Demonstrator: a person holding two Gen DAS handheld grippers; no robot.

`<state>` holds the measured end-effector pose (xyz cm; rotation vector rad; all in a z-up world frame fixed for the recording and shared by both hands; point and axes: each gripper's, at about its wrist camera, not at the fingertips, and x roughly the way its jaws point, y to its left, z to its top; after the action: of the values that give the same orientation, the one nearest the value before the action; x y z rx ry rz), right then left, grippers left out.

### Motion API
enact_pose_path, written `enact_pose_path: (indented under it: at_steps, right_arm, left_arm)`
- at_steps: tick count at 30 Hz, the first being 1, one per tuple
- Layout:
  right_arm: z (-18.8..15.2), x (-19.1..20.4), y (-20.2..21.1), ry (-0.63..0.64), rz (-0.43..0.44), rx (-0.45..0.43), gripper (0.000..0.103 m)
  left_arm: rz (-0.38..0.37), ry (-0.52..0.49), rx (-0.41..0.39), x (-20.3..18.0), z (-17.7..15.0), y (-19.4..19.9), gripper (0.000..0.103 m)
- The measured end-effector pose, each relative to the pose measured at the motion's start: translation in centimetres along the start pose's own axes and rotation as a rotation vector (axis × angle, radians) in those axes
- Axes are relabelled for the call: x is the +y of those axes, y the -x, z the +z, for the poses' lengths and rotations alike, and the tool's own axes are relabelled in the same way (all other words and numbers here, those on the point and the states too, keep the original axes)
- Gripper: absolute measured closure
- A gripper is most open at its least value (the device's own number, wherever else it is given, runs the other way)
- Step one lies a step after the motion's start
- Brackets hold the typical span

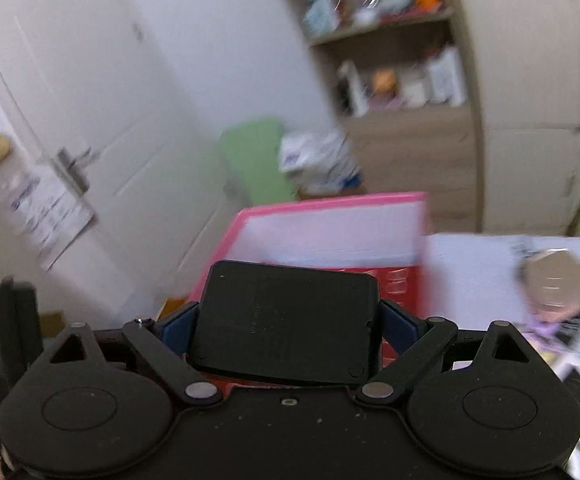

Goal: Organize rigid objects
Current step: 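Lower the black power bank into the pink box and open the right gripper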

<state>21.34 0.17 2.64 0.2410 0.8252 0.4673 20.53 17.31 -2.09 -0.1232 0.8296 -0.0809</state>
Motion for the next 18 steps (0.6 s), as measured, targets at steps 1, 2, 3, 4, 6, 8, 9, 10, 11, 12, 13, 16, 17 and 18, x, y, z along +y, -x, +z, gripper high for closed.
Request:
enact_pose_path:
  at_steps: [1,2,3,4,6,8,9,10,11,12,13,16,17,18]
  right_arm:
    - [0.7,0.3,-1.8,-0.004,0.011,0.052,0.008]
    - [1.5,0.6,-3.8,-0.012,0.025,0.104,0.008]
    - [2.2,0.7,-5.5,-0.021,0.03,0.145,0.008]
    - [2.7,0.8,-7.1,-0.034,0.025,0.185,0.008]
    - [3.3,0.5,-10.5,-0.068,0.004,0.255,0.008]
    - [3.8,0.0,-13.3,-0.111,-0.015,0.308,0.008]
    - [4.0,-0.1,-14.4,-0.132,-0.03,0.325,0.008]
    - [4.0,-0.3,-15.5,-0.143,-0.039,0.341,0.008]
    - [4.0,-0.4,-16.5,-0.155,-0.047,0.357,0.008]
    - [3.8,-0.6,-17.1,-0.166,-0.053,0.368,0.008]
    - [3.7,-0.3,-17.4,-0.162,-0.053,0.374,0.008]
    - [3.3,0.5,-18.0,-0.139,-0.052,0.378,0.008]
    - [3.2,0.6,-17.9,-0.132,-0.052,0.383,0.007]
    - [3.0,0.7,-18.2,-0.125,-0.057,0.39,0.007]
  left_arm:
    - [-0.002,0.003,0.0,0.1,0.1,-0.1,0.092]
    - [-0.001,0.001,0.0,0.0,-0.1,-0.1,0.092]
    - [-0.001,-0.002,0.0,0.0,-0.1,-0.1,0.092]
    - [0.001,-0.004,0.001,0.0,-0.1,-0.2,0.092]
    - [0.002,-0.008,0.001,-0.1,-0.3,-0.1,0.093]
    - [0.003,-0.009,0.001,-0.1,-0.4,-0.1,0.092]
    - [0.005,-0.01,-0.001,-0.2,-0.4,-0.1,0.093]
    - [0.005,-0.008,-0.003,-0.2,-0.6,-0.1,0.093]
    - [0.003,-0.006,-0.003,-0.3,-0.8,0.1,0.093]
    - [0.004,-0.006,-0.003,-0.3,-0.8,0.1,0.093]
    - [0.005,-0.004,-0.004,-0.3,-0.8,0.1,0.093]
    - [0.007,-0.003,-0.005,-0.3,-0.9,0.1,0.093]
    - [0.007,-0.002,-0.005,-0.4,-0.9,0.2,0.093]
    - [0.009,-0.001,-0.006,-0.4,-0.9,0.2,0.093]
